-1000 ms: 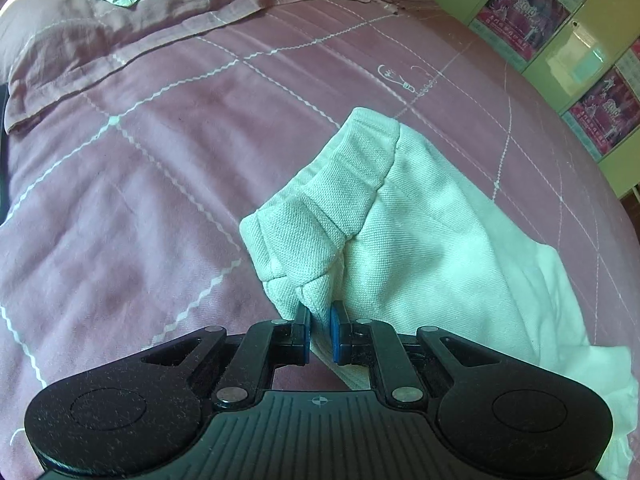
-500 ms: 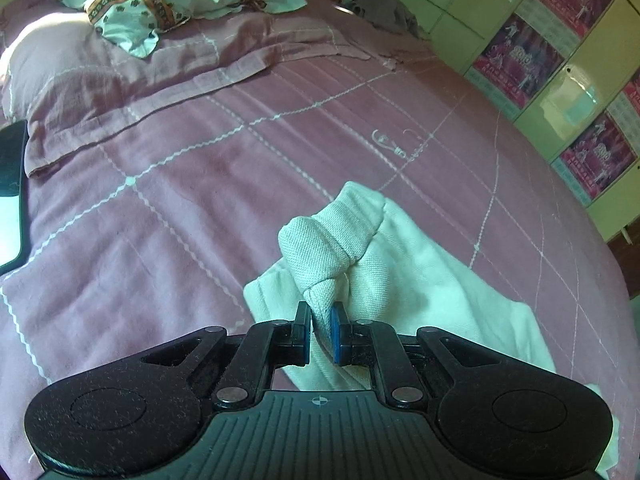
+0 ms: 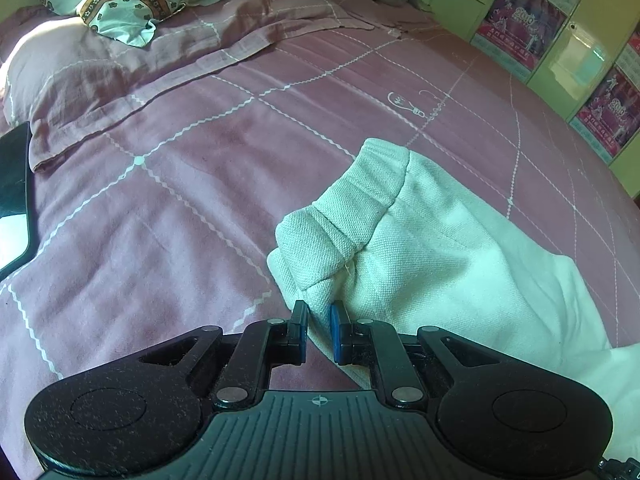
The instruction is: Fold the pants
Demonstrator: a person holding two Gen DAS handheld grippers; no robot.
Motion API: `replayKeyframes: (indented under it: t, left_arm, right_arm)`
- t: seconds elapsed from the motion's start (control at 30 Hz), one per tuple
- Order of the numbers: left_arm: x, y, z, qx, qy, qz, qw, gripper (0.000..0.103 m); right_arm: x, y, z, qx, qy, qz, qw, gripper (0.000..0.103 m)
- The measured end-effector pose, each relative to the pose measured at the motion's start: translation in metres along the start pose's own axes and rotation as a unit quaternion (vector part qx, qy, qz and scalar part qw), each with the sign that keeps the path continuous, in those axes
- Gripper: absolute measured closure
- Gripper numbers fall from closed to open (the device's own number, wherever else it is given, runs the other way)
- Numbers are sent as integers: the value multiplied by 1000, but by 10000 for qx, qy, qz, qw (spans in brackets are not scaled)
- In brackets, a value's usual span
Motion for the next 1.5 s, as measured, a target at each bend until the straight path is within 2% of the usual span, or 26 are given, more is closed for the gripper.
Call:
replayKeyframes:
  t: [0.13, 0.2, 0.33, 0.4, 0.43, 0.5, 0.53, 0.57, 0.6, 0.7, 0.77, 0.87, 1.1, 1.23, 1.3, 1.4, 1.5]
  left_arm:
    - [1, -1, -2, 31, 14, 30, 10000, 92]
    - [2, -2, -3, 48, 25, 44, 10000, 92]
    - [10, -8, 4, -39, 62, 136, 9999, 92]
    - [10, -4, 2, -42, 21, 17, 10000, 91]
    - [10, -1, 0, -13, -18, -39, 10000, 89]
    - [6, 4, -5, 50, -178, -186, 9997, 81]
    - [3, 3, -4, 53, -255, -281, 9993, 81]
    - [1, 1, 1, 36, -333, -347, 9988, 80]
    - [-2, -1, 7, -16, -398, -403, 9984, 80]
    - [-16, -7, 30, -180, -587, -648, 9960, 80]
    - [-31, -7, 46, -305, -487, -838, 9948, 80]
    - [-63, 2, 57, -285, -351, -1205, 9917, 80]
    - [-153, 35, 49, 28, 127, -1769, 9842, 80]
    - [-200, 60, 37, 211, 190, -2123, 9768, 80]
    - [-212, 74, 22, 482, 137, -2245, 9732, 80]
    - [-218, 82, 20, 311, -101, -2442, 9692, 80]
    - [-218, 81, 21, 348, -95, -2397, 9702, 80]
  right_arm:
    - [-15, -12, -7, -135, 58, -416, 9990, 87]
    - [-12, -13, -9, -253, 90, -420, 9988, 94]
    - [22, -5, 11, -567, -108, 447, 9973, 96]
    - [39, 1, 22, -520, -294, 810, 9949, 97]
    - [40, 4, 21, -452, -247, 901, 9946, 97]
    - [26, 11, 2, -246, 209, 1093, 9935, 98]
    - [15, 14, -9, -101, 447, 1070, 9932, 98]
    - [6, 16, -15, -34, 491, 991, 9939, 98]
    - [7, 17, -14, -71, 465, 1008, 9938, 97]
    - [17, 13, -4, -112, 450, 1061, 9933, 83]
    - [19, 10, 6, -239, 387, 1051, 9934, 82]
    - [11, 6, 18, -342, 396, 1070, 9929, 78]
    - [-25, -7, 46, -570, 512, 681, 9947, 76]
    - [-48, -23, 65, -781, 610, 486, 9939, 75]
    - [-59, -31, 73, -883, 673, 433, 9929, 73]
    - [-76, -45, 81, -978, 778, 331, 9916, 70]
    - [-91, -60, 85, -1064, 862, 218, 9903, 72]
Point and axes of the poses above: each gripper's, at about its wrist camera, not at the fingertips, and z roughly against the way its jaws point, x to its left, y to its underside, the point moved 5 cm from there along -z, roughly the way its jaws point, and after that the axes turned 12 degrees about -z, right-handed, at the moved point
